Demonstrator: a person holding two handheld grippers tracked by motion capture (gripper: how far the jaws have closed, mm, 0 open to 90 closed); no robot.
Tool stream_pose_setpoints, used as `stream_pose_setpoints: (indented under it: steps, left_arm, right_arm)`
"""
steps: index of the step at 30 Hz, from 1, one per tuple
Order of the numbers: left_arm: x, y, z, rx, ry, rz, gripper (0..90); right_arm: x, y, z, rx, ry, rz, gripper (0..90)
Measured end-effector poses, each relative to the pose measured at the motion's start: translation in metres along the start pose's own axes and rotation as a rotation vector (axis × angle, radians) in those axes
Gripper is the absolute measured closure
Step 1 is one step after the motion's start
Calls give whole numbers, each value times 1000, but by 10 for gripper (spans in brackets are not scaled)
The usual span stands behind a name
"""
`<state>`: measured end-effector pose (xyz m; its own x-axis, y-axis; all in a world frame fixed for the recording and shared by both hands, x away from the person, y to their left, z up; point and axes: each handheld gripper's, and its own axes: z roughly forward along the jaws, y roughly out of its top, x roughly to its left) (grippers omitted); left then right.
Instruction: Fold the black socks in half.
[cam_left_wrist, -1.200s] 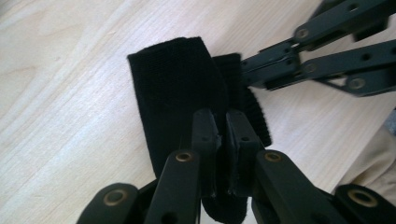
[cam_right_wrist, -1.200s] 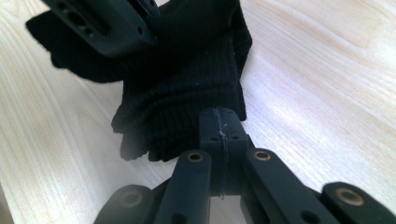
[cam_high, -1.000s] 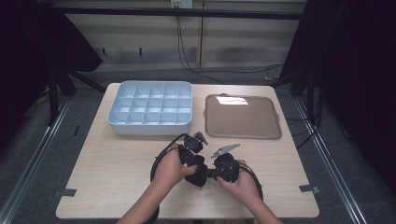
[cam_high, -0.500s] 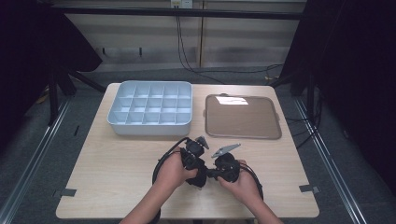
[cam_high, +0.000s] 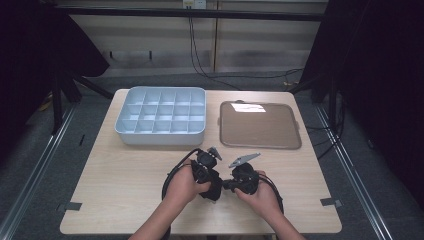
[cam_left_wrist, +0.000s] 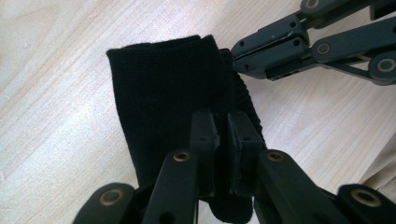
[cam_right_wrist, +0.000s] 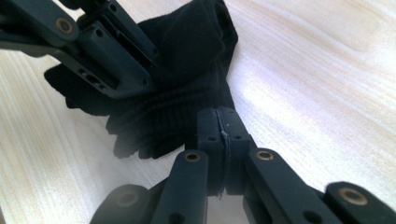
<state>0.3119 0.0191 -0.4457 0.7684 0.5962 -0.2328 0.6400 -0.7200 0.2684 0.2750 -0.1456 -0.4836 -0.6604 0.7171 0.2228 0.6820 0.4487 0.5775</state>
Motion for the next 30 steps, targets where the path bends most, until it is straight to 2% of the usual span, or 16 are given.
stream_pose_setpoints:
  steps: [3,6,7,11,19,30]
  left_arm:
    - [1,-1,-1,-3,-6,14,814]
    - [1,-2,0,-12,-10,6,813]
    - [2,-2,-1,-11,-12,9,813]
    - [1,-2,0,-15,-9,2,813]
    - [1,-3,0,-25,-12,-7,813]
    - [1,-4,-1,-32,-20,-3,806]
  right_arm:
    - [-1,1,-1,-7,0,-1,868]
    - [-4,1,-3,-15,9,-4,853]
    - [-4,1,-4,-25,12,19,839]
    - [-6,2,-6,-37,14,28,823]
    - [-5,12,-11,-57,9,10,767]
    - [0,24,-12,-80,10,19,699]
